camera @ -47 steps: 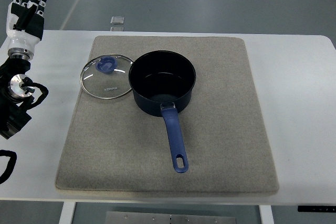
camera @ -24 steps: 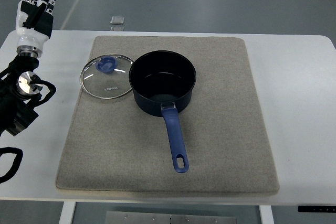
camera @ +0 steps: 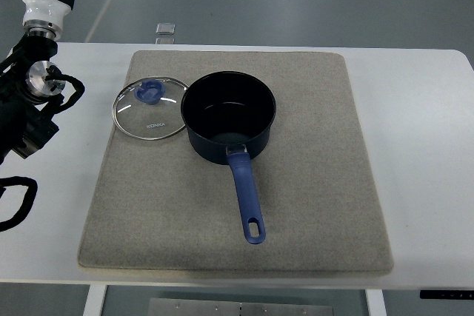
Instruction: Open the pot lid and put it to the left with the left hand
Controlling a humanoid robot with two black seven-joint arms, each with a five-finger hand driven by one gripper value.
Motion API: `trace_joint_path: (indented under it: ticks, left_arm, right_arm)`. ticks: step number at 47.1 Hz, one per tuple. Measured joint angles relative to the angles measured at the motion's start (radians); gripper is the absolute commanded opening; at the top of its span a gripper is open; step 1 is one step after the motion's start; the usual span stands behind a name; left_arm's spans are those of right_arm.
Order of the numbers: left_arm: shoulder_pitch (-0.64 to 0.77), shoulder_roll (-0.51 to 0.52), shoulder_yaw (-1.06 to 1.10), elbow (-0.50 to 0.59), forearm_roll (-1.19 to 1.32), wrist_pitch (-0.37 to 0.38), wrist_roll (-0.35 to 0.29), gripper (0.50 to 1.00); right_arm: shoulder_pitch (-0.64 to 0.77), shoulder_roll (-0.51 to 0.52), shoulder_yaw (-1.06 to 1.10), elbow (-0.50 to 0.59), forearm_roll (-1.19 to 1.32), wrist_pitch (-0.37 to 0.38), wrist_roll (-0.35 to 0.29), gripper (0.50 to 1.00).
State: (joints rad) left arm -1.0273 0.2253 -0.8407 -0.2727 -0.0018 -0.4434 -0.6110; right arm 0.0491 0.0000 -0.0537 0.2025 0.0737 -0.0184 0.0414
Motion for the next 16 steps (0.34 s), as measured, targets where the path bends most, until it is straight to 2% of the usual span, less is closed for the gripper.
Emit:
trace_joint_path:
  ticks: [16]
  left_arm:
    - [-0.016, -0.006, -0.001, -0.002, -0.007, 0.003, 0.0, 0.99]
  right_arm:
    - [0.0, 0.0, -0.001, 0.0, 0.001, 0.002, 0.0, 0.915]
